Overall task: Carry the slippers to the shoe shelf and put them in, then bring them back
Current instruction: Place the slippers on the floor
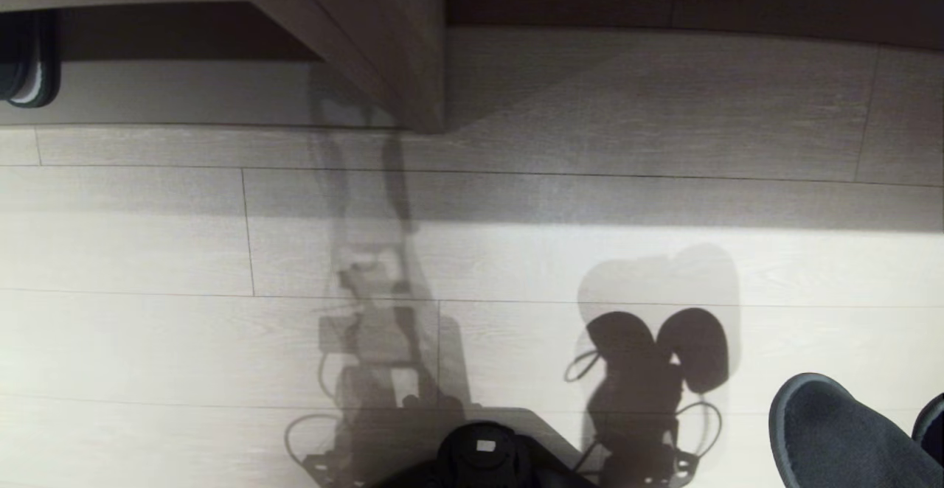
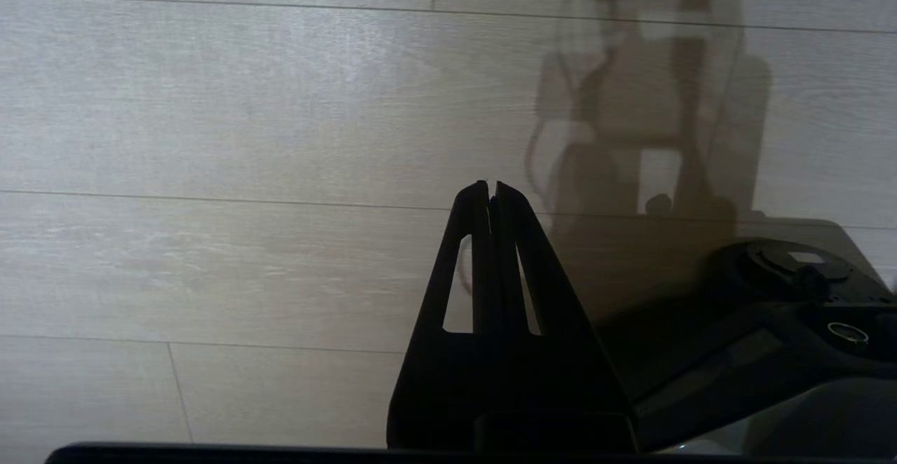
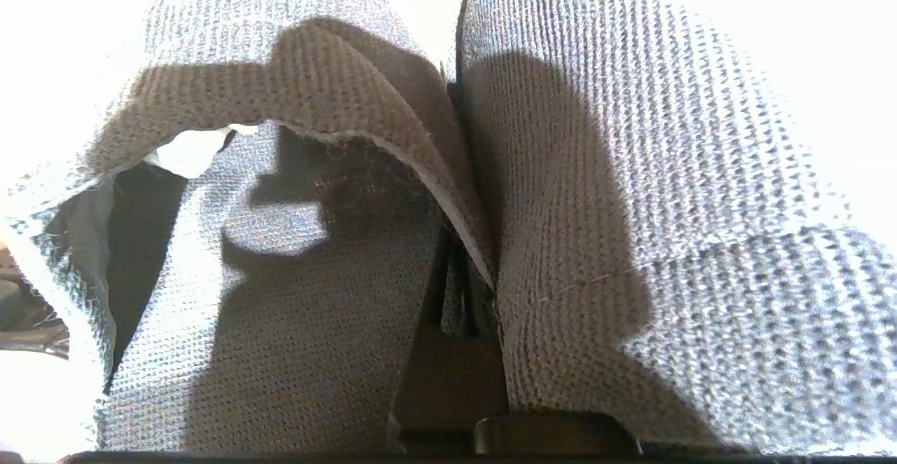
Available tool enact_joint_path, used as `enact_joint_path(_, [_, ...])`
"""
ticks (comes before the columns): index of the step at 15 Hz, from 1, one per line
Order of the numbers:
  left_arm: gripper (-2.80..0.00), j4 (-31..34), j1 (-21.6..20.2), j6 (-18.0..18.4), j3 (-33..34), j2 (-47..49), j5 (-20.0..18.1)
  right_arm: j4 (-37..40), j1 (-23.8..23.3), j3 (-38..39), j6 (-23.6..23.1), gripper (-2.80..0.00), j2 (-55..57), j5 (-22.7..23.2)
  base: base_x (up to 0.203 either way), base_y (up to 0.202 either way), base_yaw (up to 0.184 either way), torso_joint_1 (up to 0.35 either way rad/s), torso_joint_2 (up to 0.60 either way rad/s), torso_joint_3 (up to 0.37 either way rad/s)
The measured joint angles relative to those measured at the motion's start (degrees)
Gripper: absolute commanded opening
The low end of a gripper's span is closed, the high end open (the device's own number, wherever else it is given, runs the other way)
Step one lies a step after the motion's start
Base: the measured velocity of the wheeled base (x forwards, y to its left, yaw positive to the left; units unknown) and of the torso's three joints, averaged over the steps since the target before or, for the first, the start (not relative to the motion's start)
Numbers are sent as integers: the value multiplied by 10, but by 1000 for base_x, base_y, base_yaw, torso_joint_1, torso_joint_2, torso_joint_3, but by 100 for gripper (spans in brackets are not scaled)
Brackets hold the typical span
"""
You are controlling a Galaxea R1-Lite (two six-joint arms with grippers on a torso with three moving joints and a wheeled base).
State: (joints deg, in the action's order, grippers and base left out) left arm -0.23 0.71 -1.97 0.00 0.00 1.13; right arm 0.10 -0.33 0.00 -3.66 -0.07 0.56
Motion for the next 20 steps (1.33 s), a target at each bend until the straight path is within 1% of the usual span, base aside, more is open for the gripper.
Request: enact_joint_path(20, [-280, 0, 0, -1, 0, 0, 0, 0, 0, 0, 1, -280, 0, 0, 0, -197, 2, 1, 2, 3])
